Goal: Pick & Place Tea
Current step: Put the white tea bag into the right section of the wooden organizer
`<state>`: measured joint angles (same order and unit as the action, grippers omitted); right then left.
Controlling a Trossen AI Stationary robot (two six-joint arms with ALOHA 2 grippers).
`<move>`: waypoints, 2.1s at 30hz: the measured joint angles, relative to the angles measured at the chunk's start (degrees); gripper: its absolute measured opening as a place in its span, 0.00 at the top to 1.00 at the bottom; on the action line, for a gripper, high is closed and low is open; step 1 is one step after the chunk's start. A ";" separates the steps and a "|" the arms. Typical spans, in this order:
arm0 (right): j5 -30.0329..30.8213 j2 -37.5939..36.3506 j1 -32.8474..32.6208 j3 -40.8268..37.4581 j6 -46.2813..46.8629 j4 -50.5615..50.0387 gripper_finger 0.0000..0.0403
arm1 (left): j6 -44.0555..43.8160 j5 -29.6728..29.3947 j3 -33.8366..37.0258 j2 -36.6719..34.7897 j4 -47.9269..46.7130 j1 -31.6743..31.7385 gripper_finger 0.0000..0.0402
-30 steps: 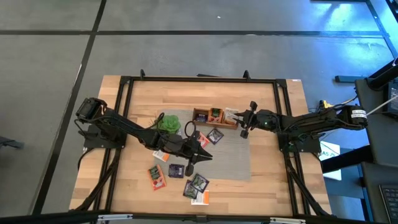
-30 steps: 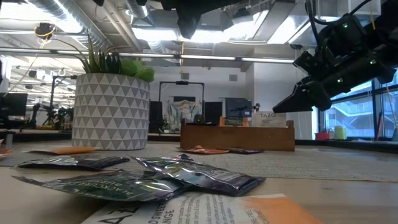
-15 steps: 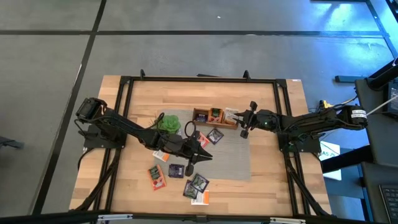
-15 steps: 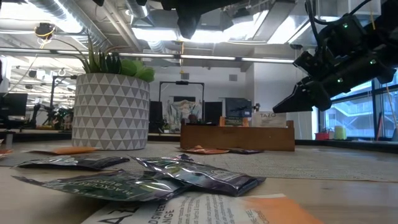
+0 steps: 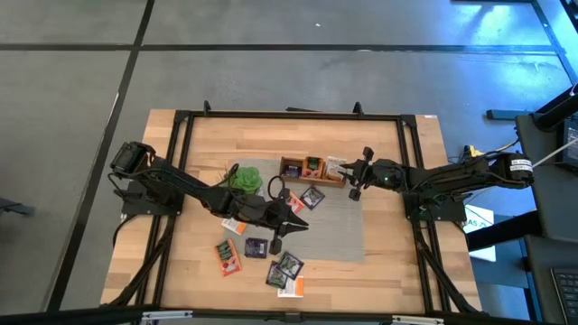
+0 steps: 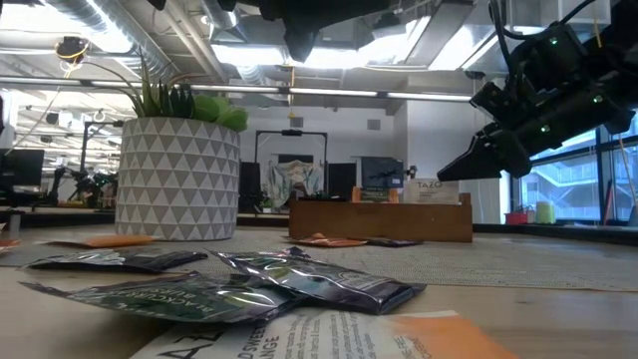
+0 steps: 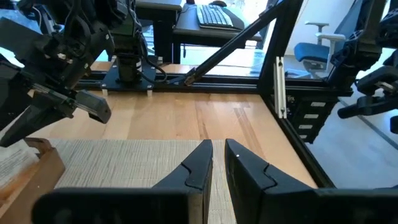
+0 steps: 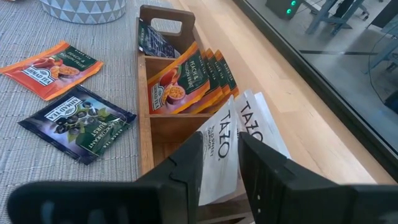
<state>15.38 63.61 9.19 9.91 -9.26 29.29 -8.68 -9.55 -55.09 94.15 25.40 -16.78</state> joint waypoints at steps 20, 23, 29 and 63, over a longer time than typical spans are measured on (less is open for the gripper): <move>0.00 0.00 0.00 0.00 0.00 0.01 0.74 | -1.08 -3.07 0.00 0.88 -5.19 -0.07 0.89; 0.00 0.00 0.01 0.00 0.00 -0.13 0.74 | -3.03 -5.90 0.02 3.13 -5.87 0.09 0.90; 0.00 0.00 0.00 0.00 -0.02 -0.37 0.74 | -3.97 -6.27 0.02 6.80 -6.64 2.62 0.90; 1.42 0.00 0.00 0.04 1.28 -0.88 0.74 | -6.61 -8.61 -0.13 22.30 4.16 9.21 0.90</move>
<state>16.80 63.61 9.19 9.96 -7.98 28.42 -15.29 -18.16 -55.22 116.45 29.55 -7.57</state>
